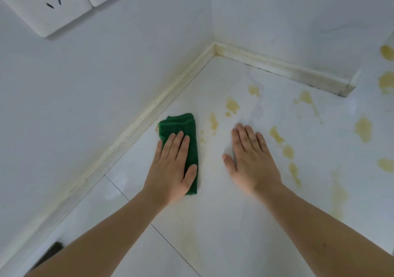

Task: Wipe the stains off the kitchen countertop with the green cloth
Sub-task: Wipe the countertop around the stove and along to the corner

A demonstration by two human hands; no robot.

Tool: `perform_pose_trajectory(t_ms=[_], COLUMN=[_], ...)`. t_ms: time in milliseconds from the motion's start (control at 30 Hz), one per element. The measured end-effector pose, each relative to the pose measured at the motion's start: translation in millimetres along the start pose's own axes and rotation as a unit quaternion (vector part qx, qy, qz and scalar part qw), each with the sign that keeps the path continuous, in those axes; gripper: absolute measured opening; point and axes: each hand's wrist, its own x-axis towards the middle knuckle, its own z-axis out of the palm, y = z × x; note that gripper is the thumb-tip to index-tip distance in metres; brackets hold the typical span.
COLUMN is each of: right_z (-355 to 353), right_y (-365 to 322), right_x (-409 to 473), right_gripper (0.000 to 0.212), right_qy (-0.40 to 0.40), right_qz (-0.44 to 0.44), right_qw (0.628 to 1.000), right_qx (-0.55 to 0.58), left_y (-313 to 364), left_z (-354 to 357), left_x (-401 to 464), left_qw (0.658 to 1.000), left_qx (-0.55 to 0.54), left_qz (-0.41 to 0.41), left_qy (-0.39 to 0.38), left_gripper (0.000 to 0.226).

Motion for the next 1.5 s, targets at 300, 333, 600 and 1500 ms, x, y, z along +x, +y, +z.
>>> perform_pose_trajectory(t_ms=[300,333,600,1500], right_z=[10,10,10,6], right_y=[0,0,0,-2], right_x=[2,1,2,2], right_gripper=[0.065,0.065,0.066,0.07], right_qy=[0.056,0.058,0.063,0.042], right_qz=[0.003,0.002,0.002,0.001], right_qw=[0.998,0.998,0.998,0.999], right_qx=[0.01,0.01,0.013,0.028], left_y=[4,5,26,-42], left_z=[-7,-8,-16,-14], left_x=[69,85,214,70], left_qw=[0.998,0.998,0.999,0.992], left_qx=[0.036,0.038,0.026,0.045], left_qz=[0.034,0.038,0.02,0.112], left_qy=[-0.034,-0.033,-0.009,-0.031], left_gripper=[0.08,0.079,0.074,0.074])
